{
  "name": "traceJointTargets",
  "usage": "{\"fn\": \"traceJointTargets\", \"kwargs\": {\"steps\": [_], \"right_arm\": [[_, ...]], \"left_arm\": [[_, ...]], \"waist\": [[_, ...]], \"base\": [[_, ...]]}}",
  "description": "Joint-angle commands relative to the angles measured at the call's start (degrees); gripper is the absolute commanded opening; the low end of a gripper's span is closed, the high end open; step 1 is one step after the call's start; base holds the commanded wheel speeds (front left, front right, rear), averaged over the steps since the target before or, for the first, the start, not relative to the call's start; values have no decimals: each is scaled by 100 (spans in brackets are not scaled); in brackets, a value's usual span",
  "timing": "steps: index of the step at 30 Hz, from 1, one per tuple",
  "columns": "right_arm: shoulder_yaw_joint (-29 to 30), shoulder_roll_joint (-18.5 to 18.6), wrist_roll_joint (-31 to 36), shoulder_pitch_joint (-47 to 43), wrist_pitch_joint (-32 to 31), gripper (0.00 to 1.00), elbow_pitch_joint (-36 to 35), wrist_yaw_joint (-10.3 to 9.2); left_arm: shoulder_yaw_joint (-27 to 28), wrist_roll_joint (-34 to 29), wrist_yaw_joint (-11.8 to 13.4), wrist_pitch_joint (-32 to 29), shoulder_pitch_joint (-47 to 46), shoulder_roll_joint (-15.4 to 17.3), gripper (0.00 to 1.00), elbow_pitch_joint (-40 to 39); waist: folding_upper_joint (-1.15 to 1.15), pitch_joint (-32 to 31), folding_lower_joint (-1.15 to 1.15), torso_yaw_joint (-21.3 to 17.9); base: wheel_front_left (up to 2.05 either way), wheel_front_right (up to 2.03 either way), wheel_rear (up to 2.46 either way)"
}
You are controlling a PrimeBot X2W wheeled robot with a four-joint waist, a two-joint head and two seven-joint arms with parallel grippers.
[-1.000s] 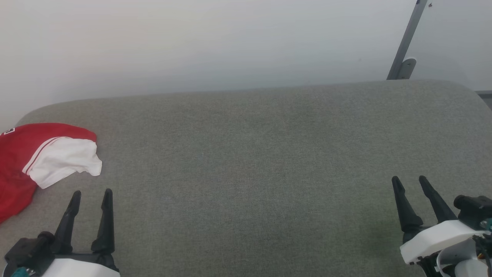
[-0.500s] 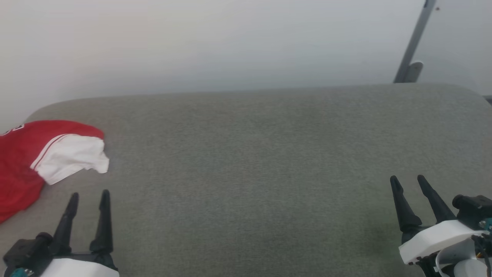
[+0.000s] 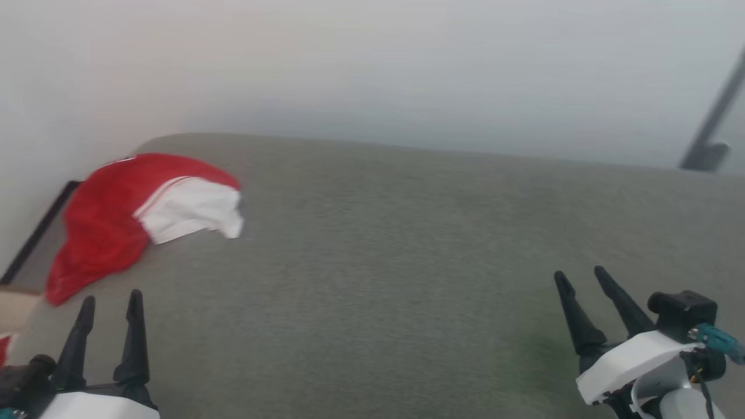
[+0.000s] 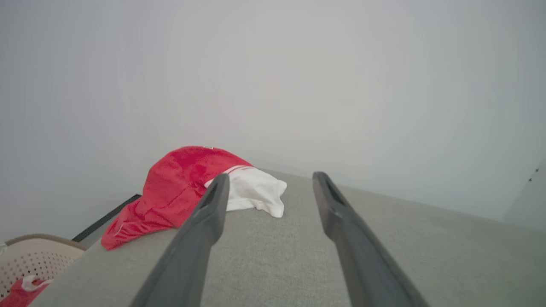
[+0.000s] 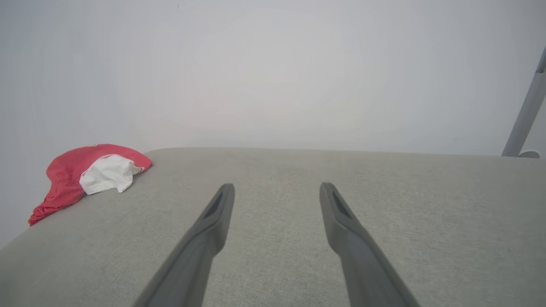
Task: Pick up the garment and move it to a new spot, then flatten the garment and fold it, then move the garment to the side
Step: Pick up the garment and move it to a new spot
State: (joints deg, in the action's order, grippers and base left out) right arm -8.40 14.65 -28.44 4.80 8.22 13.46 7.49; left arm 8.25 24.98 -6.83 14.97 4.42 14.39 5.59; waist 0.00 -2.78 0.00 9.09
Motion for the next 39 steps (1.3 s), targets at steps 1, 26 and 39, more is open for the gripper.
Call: {"fn": "traceJointTargets", "kwargs": {"steps": [1, 26, 39], "right_arm": [[-49, -15, -24, 34, -25, 100, 15, 0], [-326, -17, -86, 218, 1, 100, 97, -1], [-61, 140, 60, 391, -182, 100, -284, -1]], "left_arm": [[31, 19, 15, 16, 8, 40, 100, -3], [-23, 198, 141, -84, -80, 55, 100, -77], [-138, 334, 59, -25, -1303, 112, 100, 699]], "waist": [[0, -102, 0, 283], [0, -3, 0, 1400], [0, 649, 0, 1176]], "base": [[0, 0, 0], [0, 0, 0], [0, 0, 0]]}}
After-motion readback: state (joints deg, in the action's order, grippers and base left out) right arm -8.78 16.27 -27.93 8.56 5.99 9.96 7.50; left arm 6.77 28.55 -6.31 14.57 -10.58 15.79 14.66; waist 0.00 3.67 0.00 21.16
